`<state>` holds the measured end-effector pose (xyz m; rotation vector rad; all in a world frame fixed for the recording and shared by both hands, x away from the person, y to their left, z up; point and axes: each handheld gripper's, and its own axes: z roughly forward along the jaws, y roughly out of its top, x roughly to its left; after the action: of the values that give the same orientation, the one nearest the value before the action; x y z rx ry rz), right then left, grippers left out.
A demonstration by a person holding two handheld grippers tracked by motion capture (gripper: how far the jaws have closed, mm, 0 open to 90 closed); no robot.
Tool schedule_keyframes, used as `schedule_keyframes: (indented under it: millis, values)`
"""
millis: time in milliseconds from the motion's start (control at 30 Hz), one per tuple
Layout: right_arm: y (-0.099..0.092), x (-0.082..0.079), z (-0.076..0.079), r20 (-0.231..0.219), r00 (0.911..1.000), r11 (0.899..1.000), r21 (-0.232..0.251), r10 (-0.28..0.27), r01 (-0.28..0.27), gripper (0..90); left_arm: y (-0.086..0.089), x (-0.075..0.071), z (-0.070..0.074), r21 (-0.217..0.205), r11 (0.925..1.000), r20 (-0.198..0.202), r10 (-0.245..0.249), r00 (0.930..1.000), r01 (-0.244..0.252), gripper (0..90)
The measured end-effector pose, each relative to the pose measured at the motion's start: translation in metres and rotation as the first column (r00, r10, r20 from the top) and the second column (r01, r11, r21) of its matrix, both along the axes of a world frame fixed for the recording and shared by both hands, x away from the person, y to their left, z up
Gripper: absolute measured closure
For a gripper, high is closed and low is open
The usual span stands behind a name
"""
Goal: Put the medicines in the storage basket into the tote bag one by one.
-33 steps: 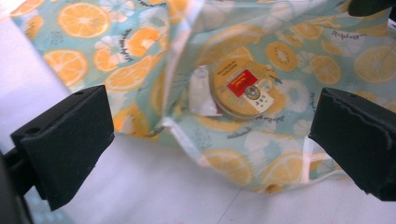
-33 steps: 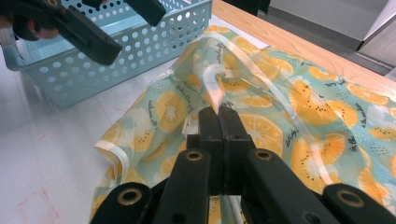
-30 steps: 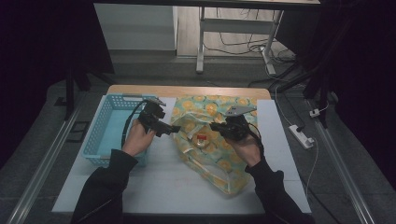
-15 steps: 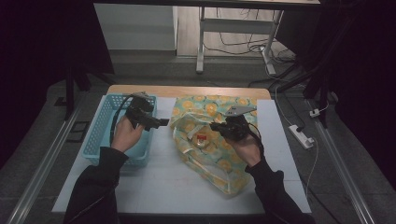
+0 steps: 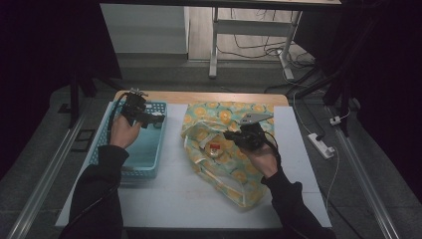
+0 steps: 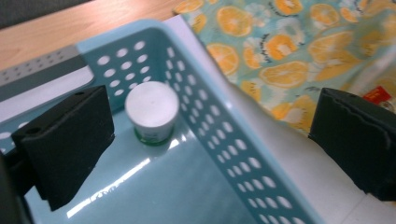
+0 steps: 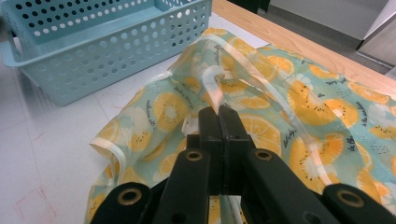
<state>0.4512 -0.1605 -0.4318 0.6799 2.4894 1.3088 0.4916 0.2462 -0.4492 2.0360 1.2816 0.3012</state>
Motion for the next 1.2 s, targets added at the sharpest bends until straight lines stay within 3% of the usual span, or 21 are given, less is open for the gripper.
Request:
schedule_keyframes:
  millis: [167,500,667,833,1000,1200]
  values:
    - [0.0,0.0,0.0,-0.001,1.0,1.0,-0.004,0.001,-0.001,89.8,0.004,0.011,-0.01,0.056,0.998,-0.018,0.032,0.9993,-0.031,0.0]
    - [0.001,0.0,-0.001,-0.001,1.0,1.0,-0.004,0.004,-0.004,89.7,0.004,0.032,-0.033,0.098,0.994,-0.112,0.058,0.992,-0.047,0.2]
    - [0.001,0.0,-0.002,-0.004,1.0,1.0,-0.007,0.004,-0.004,89.7,0.005,0.04,-0.04,0.117,0.9913,-0.131,0.075,0.9886,-0.06,3.2]
    - [0.002,0.001,-0.003,-0.006,1.0,1.0,-0.009,0.006,-0.006,89.7,0.003,0.047,-0.043,0.157,0.9863,-0.137,0.072,0.988,-0.05,13.7]
    - [0.002,0.0,-0.003,-0.005,1.0,1.0,-0.009,0.008,-0.008,89.7,0.001,0.054,-0.047,0.141,0.9897,-0.16,0.045,0.986,-0.022,28.7]
    - [0.001,0.001,-0.003,-0.006,1.0,1.0,-0.009,0.007,-0.007,89.7,-0.001,0.056,-0.048,0.094,0.9953,-0.156,0.039,0.987,-0.025,46.1]
